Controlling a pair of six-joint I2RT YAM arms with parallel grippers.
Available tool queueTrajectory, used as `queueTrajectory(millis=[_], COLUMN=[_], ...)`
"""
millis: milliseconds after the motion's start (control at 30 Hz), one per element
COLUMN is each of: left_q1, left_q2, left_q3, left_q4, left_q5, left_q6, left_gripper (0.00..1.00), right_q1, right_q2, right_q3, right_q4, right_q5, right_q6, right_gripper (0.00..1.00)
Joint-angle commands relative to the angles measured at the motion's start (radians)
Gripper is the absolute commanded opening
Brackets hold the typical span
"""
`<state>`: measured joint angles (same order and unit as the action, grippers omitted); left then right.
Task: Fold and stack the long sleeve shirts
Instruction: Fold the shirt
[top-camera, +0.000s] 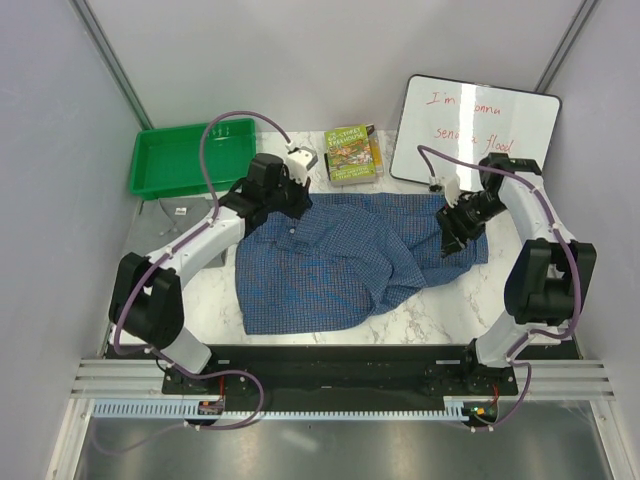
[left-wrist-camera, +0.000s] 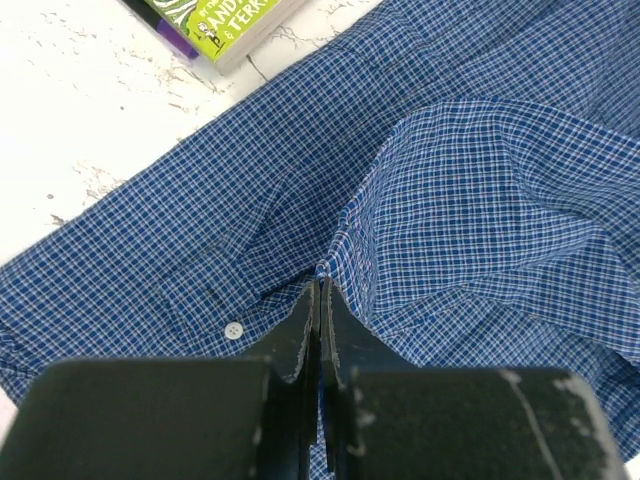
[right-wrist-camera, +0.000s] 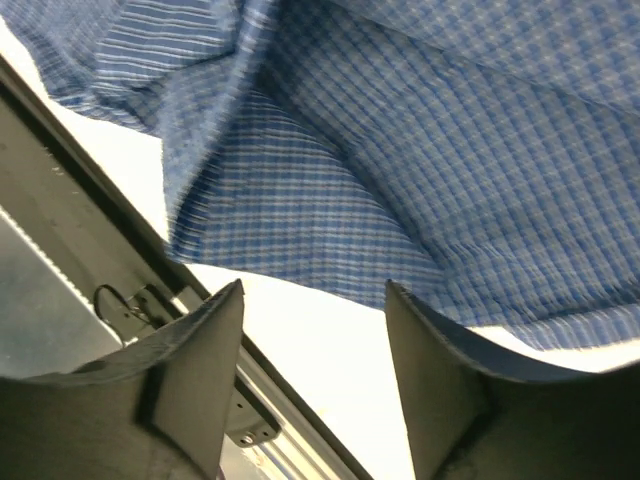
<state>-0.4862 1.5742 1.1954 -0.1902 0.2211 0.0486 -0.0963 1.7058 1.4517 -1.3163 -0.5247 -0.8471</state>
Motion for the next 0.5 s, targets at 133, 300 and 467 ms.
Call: queueTrajectory(millis=[133,300,467], left_q1=[0.018,0.021,0.026], left_q2=[-0.017,-0.014,-0.013], left_q3=[0.024,0.041,0.047], left_q4=[0.054,0.049,0.055], left_q5=[0.185,0.164,0.149], left_q6=[-0.066,-0.05,-0.05], left_gripper=[0.02,0.02,0.02], right_q1=[0.144,0.176,0.198], right_q2=[-0.023,-0.029,-0.02], right_q3=[-0.037,-0.091,-0.174], right_q4=[0.091,0.08,0.072], right_q5=[-0.146,-0.144,-0.156], right_q6=[0.128,0.137,0.14], right_gripper=[0.79,0.82,0.77])
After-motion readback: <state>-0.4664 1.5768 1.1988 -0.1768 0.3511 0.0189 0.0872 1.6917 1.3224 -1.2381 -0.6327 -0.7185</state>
